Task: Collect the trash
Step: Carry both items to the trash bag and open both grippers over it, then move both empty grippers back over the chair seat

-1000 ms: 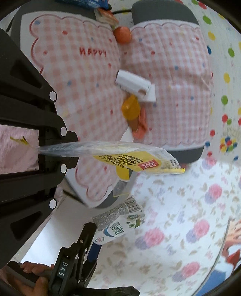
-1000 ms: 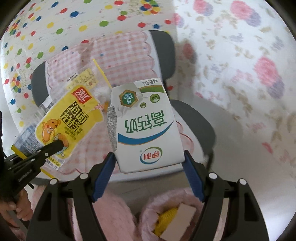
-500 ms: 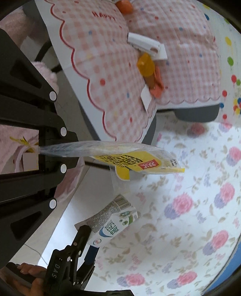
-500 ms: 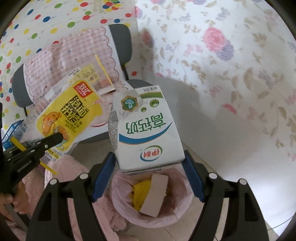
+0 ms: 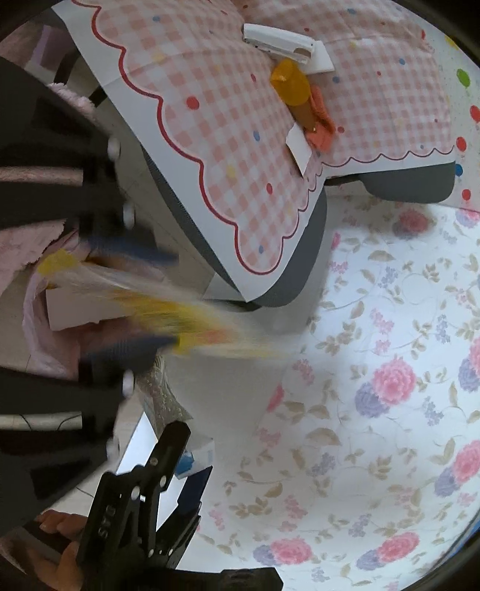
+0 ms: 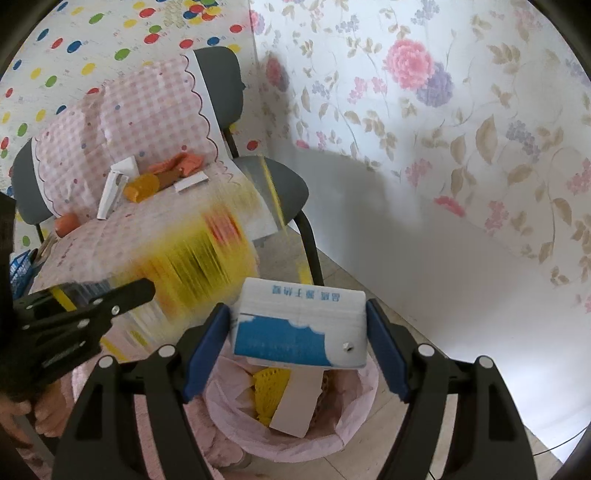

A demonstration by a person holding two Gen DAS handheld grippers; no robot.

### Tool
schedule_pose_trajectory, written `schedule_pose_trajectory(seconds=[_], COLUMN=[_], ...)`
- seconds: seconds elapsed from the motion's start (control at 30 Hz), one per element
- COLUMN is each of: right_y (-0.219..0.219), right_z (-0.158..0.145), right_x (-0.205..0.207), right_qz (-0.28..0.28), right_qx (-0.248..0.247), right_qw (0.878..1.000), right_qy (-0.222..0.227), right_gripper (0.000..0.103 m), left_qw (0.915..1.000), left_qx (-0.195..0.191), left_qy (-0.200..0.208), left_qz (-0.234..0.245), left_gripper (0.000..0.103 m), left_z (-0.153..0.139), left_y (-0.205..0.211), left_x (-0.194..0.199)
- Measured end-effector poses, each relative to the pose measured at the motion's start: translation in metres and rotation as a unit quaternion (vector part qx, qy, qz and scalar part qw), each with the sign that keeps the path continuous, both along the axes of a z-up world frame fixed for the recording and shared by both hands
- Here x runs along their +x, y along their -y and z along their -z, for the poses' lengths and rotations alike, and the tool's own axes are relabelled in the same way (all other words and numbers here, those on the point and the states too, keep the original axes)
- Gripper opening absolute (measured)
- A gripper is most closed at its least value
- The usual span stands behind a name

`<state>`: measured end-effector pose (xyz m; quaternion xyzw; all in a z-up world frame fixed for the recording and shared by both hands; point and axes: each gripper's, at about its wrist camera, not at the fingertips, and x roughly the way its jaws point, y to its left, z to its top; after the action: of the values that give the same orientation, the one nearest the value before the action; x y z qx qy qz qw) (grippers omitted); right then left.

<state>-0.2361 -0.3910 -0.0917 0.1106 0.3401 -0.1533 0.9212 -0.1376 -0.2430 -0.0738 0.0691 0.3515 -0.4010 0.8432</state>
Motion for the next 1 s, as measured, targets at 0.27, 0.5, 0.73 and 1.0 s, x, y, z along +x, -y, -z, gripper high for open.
schedule_pose_trajectory(seconds=[0.27, 0.5, 0.73, 1.0], right_y=[-0.002, -0.009, -0.027, -0.047], right_z=[0.002, -0.011, -0.027, -0.036], right_x=[0.012, 0.011, 0.012, 0.034], right_qz=[-0.012, -0.014, -0.035, -0.062], right_qx=[0.004, 0.007, 0.002, 0.002], right_qw=[1.0, 1.0, 0.999, 0.997], right_qy=[-0.006, 0.011, 0.032, 0.046], right_gripper=[0.082, 0.082, 0.082, 0.082], left_qw=[0.9993, 0.9974, 0.9947, 0.9896], left_qx=[-0.016, -0.015, 0.0, 0.013], left_qy=[0.007, 0.016, 0.04, 0.057], left_qz=[-0.033, -0.068, -0.095, -0.132], left_gripper=[0.073, 0.073, 0.073, 0.073], left_z=[-0.009, -0.014, -0.021, -0.028], left_y=[-0.021, -0.043, -0.064, -0.097], left_x=[0.011, 0.016, 0.014, 0.02])
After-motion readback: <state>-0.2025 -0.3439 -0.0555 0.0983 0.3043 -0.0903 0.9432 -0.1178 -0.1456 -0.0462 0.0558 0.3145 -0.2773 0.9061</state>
